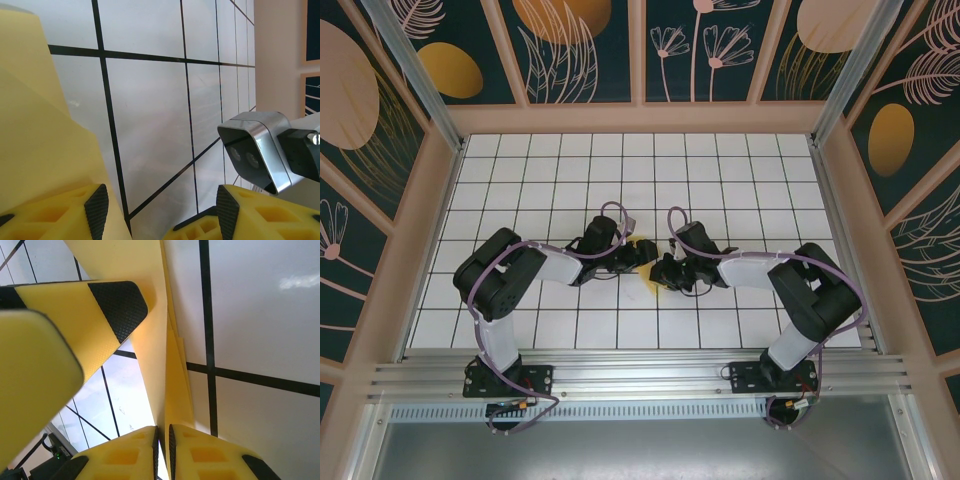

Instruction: Fold a paper plane with a square sheet of paper (pick it up from the middle)

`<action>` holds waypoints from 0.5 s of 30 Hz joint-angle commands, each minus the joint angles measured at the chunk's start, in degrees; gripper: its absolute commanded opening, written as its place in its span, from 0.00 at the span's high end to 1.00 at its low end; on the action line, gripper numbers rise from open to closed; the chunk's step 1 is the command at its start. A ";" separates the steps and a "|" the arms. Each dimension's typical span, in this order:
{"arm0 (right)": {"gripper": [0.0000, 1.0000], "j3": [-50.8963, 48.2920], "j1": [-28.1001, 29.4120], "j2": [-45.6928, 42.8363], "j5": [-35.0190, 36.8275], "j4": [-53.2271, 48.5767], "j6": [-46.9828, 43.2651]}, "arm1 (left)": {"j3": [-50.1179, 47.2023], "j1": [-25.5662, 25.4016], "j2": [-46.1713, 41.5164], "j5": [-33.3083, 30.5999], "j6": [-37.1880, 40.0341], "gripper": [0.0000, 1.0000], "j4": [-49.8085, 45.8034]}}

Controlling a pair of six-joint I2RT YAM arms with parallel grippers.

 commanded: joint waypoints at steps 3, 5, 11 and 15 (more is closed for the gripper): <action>0.87 1.21 0.86 -0.89 -0.69 -1.34 -1.39 | -0.68 -0.19 3.14 -1.79 2.02 0.38 -6.35; 0.89 0.88 1.11 -0.17 -1.02 -1.28 -1.64 | -0.71 -0.19 3.15 -1.87 1.98 0.38 -6.44; 0.91 -0.18 1.95 2.92 -1.62 -1.31 -1.98 | -0.70 -0.19 3.33 -2.03 2.19 0.38 -7.04; 0.92 -2.07 1.95 4.42 -1.82 0.59 -0.60 | -0.79 -0.18 3.33 -2.23 2.31 0.38 -7.28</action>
